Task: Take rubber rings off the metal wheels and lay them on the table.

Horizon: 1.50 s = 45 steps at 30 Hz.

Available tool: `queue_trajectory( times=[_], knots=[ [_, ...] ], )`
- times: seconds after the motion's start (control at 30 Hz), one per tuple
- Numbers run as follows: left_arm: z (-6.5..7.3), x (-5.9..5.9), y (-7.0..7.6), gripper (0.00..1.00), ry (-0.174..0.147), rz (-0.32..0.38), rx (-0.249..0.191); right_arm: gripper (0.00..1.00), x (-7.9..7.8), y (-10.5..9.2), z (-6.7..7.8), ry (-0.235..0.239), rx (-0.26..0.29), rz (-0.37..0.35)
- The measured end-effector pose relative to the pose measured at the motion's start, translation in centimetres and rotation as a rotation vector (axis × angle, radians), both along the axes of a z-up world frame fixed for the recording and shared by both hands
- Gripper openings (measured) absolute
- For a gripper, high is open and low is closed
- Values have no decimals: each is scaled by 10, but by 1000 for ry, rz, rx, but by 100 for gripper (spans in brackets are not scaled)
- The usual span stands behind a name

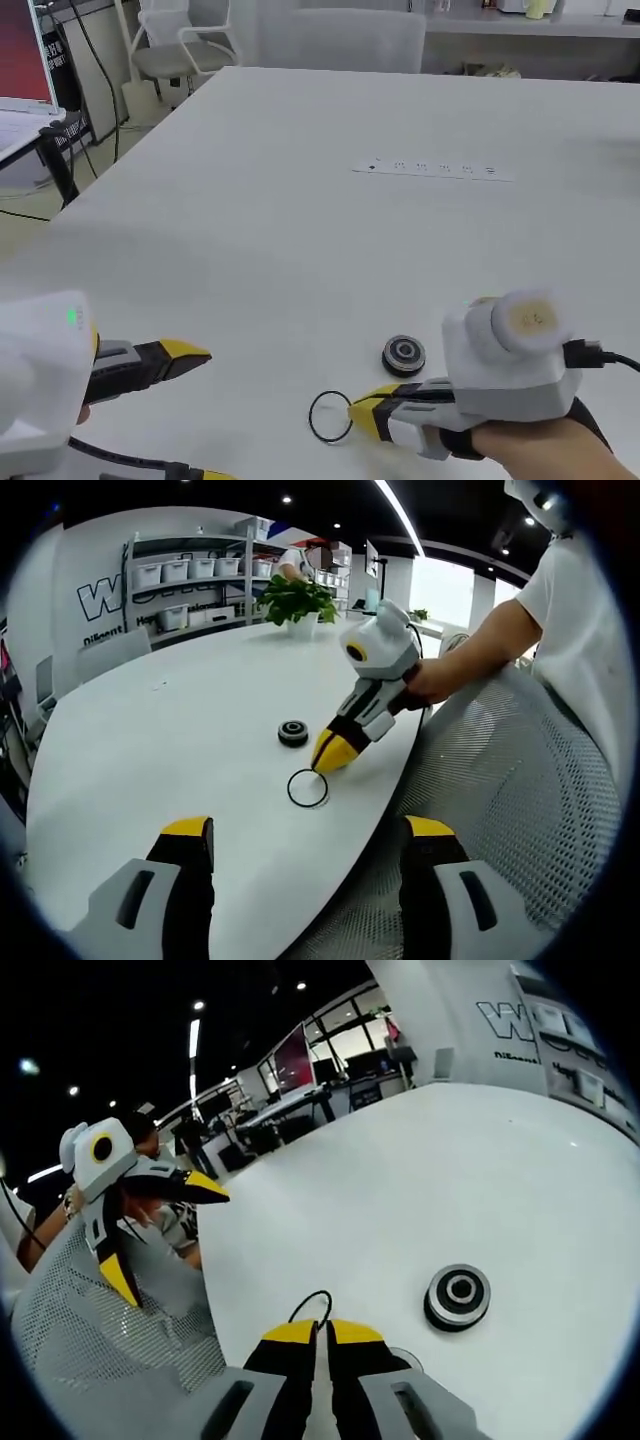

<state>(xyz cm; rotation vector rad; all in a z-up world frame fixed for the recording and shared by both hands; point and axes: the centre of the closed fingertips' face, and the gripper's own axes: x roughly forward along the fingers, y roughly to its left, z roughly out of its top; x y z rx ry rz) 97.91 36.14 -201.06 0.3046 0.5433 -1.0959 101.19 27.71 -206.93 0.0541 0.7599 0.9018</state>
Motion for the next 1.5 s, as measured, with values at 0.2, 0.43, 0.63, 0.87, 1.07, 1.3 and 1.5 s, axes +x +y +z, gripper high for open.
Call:
queue_trajectory(
  times=[0.2,0.43,0.63,0.87,1.07,1.3,1.5],
  knots=[
    [0,0,0,74,5,2,-4,8,6,-3,8,4,29,-32],
    [0,0,1,73,2,6,-7,14,17,-12,19,-38,21,-66],
    [0,0,1,73,2,1,-2,16,24,-17,36,-80,39,-91],
    [-1,-1,0,73,6,-1,-2,18,30,-21,58,-133,74,-101],
    [0,-1,-1,73,4,-2,-4,20,33,-26,73,-165,91,-112],
    [0,-2,-2,73,4,-9,-2,20,36,-37,89,-223,86,-122],
    [0,-3,-2,73,4,-13,0,20,39,-51,94,-254,57,-136]
  ],
)
